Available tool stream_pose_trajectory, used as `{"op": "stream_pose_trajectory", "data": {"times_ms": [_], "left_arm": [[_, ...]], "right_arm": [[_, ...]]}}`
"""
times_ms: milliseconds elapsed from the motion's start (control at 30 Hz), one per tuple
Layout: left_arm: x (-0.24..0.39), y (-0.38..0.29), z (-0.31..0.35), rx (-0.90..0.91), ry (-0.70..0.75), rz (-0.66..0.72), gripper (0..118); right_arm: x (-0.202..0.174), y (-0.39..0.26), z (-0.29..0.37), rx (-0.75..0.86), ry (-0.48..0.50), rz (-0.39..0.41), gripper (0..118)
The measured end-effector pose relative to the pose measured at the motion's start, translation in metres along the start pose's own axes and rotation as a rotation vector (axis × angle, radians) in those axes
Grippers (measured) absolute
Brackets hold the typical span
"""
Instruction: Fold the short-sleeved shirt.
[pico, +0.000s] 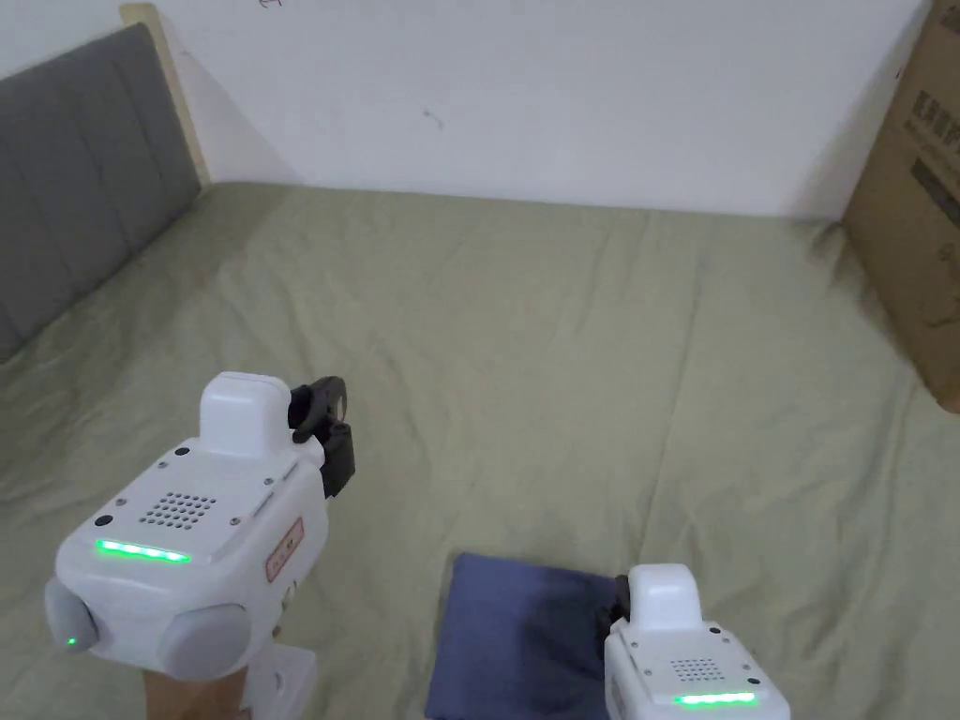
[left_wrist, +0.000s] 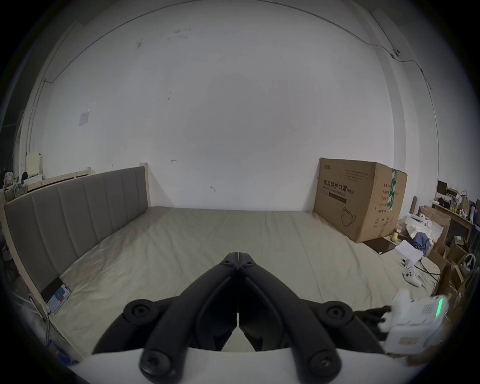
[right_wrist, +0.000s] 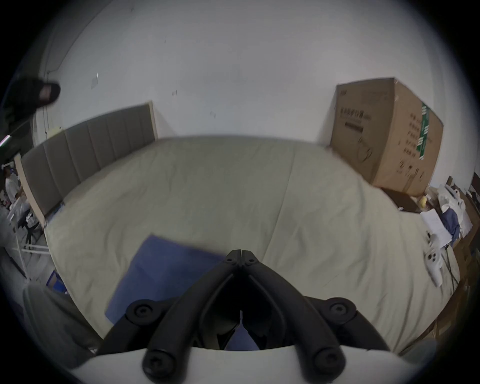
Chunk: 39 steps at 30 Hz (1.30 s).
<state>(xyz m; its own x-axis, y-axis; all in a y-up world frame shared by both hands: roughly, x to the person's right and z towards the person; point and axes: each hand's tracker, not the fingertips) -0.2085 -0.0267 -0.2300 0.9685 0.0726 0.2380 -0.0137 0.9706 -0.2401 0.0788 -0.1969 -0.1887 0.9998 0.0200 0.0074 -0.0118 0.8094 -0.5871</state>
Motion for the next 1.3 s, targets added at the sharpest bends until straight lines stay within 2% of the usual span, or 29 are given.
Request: {"op": "stream_pose_trajectory", "data": {"times_ms": [167,267,400,467,500,533,633,667,700,733,900,1000,1067,1100,1133,1200,1300], "left_arm": [[-0.007,-0.017,-0.009,-0.075,-0.013,0.017,0],[-0.010,-0.027,-0.015,-0.120,-0.018,0.043,0],[-0.015,-0.044,-0.026,-0.225,-0.057,0.130,0],[-0.017,-0.058,-0.039,-0.346,-0.094,0.208,4],[-0.018,-0.065,-0.046,-0.404,-0.118,0.244,12],[-0.020,-0.076,-0.057,-0.479,-0.151,0.298,39],[-0.021,-0.112,-0.087,-0.707,-0.237,0.442,67],[-0.019,-0.126,-0.098,-0.782,-0.265,0.460,93],[-0.016,-0.137,-0.104,-0.818,-0.275,0.473,106],[-0.015,-0.145,-0.110,-0.820,-0.280,0.487,110],[-0.001,-0.177,-0.136,-0.945,-0.342,0.528,108],[0.005,-0.192,-0.146,-0.970,-0.349,0.518,83],[0.009,-0.191,-0.144,-0.954,-0.352,0.484,77],[0.008,-0.188,-0.141,-0.954,-0.350,0.484,63],[0.006,-0.186,-0.139,-0.948,-0.374,0.499,35],[0.011,-0.184,-0.137,-0.945,-0.404,0.544,29],[0.017,-0.174,-0.133,-0.921,-0.391,0.465,23]], "right_arm": [[-0.009,-0.032,-0.032,-0.127,-0.003,-0.001,0],[-0.006,-0.046,-0.040,-0.140,-0.008,-0.014,0],[-0.005,-0.047,-0.041,-0.125,-0.009,-0.009,0],[-0.005,-0.048,-0.040,-0.124,-0.012,-0.005,0],[-0.005,-0.048,-0.040,-0.123,-0.012,-0.007,0],[-0.004,-0.047,-0.040,-0.122,-0.009,-0.009,0],[-0.001,-0.044,-0.039,-0.131,0.002,-0.021,0],[0.000,-0.044,-0.039,-0.134,0.006,-0.025,0],[0.000,-0.044,-0.039,-0.135,0.010,-0.027,0],[0.000,-0.043,-0.038,-0.136,0.012,-0.029,0],[0.001,-0.043,-0.038,-0.136,0.020,-0.030,0],[0.003,-0.043,-0.038,-0.140,0.026,-0.028,0],[0.004,-0.042,-0.038,-0.144,0.033,-0.032,0],[0.005,-0.042,-0.038,-0.144,0.037,-0.035,0],[0.007,-0.042,-0.038,-0.142,0.044,-0.040,0],[0.007,-0.040,-0.037,-0.143,0.047,-0.043,0],[0.010,-0.032,-0.034,-0.157,0.052,-0.043,0]]}}
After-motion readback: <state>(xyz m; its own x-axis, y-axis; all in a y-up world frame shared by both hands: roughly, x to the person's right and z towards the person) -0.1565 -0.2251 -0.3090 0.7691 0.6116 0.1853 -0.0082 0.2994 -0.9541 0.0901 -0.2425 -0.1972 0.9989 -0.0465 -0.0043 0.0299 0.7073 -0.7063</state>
